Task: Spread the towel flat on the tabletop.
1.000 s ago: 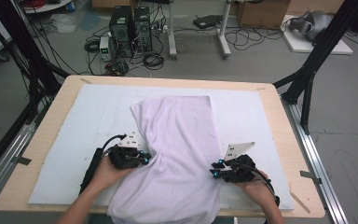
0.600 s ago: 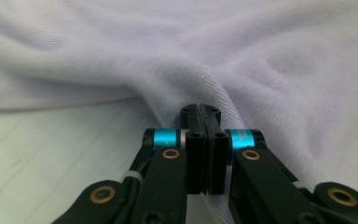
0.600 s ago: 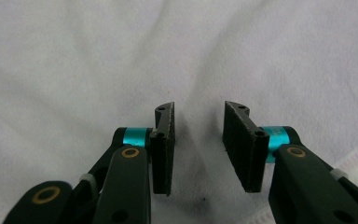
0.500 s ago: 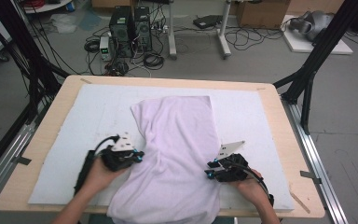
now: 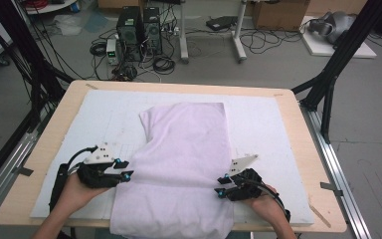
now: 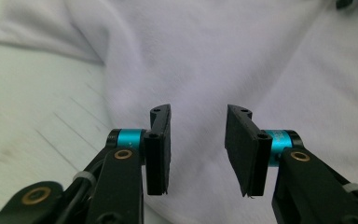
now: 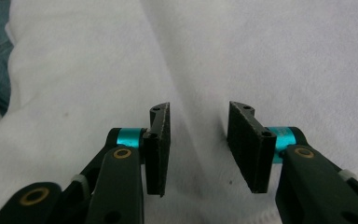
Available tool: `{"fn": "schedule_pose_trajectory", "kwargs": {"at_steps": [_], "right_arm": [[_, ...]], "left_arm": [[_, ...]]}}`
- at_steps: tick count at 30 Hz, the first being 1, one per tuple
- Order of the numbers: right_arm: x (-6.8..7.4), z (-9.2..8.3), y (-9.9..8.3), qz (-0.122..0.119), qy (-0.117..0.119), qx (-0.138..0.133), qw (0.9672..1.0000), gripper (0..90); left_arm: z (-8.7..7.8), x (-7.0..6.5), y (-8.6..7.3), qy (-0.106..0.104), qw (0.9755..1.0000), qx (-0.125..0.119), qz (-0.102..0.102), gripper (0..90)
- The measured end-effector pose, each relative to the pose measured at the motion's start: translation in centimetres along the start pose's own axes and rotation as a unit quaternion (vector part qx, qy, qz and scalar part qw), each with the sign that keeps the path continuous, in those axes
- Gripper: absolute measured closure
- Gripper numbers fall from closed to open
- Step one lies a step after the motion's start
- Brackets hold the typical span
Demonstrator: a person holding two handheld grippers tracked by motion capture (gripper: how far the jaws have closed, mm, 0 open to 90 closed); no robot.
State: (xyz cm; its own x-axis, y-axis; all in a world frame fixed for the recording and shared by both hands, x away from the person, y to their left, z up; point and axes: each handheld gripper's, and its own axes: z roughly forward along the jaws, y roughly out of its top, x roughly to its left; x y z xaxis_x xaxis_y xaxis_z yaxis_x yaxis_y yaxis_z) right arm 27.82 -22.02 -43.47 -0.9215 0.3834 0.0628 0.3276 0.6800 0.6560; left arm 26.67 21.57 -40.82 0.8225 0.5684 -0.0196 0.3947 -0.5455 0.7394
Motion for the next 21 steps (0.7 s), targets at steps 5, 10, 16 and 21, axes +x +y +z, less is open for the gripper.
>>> {"fn": "schedule_pose_trajectory", "kwargs": {"at_steps": [5,10,16,21], "right_arm": [[0.1,-0.3,-0.9,0.001,-0.012,-0.01,0.9999,73.2],[0.5,-0.3,-0.5,-0.021,-0.009,-0.001,0.9997,88.2],[1.9,-1.9,-0.6,-0.021,0.015,-0.029,0.9993,88.3],[3.0,-3.0,-0.8,-0.029,0.037,-0.028,0.9985,77.4]], "left_arm": [[1.9,-0.5,-2.2,-0.009,0.9997,0.024,0.005,75.2],[1.4,-1.2,-2.4,0.01,0.9997,0.01,0.021,88.0],[-1.5,-2.8,-2.9,0.012,0.9994,-0.011,0.03,88.2],[-3.0,-4.3,-3.5,-0.007,0.9993,-0.018,0.032,86.9]]}}
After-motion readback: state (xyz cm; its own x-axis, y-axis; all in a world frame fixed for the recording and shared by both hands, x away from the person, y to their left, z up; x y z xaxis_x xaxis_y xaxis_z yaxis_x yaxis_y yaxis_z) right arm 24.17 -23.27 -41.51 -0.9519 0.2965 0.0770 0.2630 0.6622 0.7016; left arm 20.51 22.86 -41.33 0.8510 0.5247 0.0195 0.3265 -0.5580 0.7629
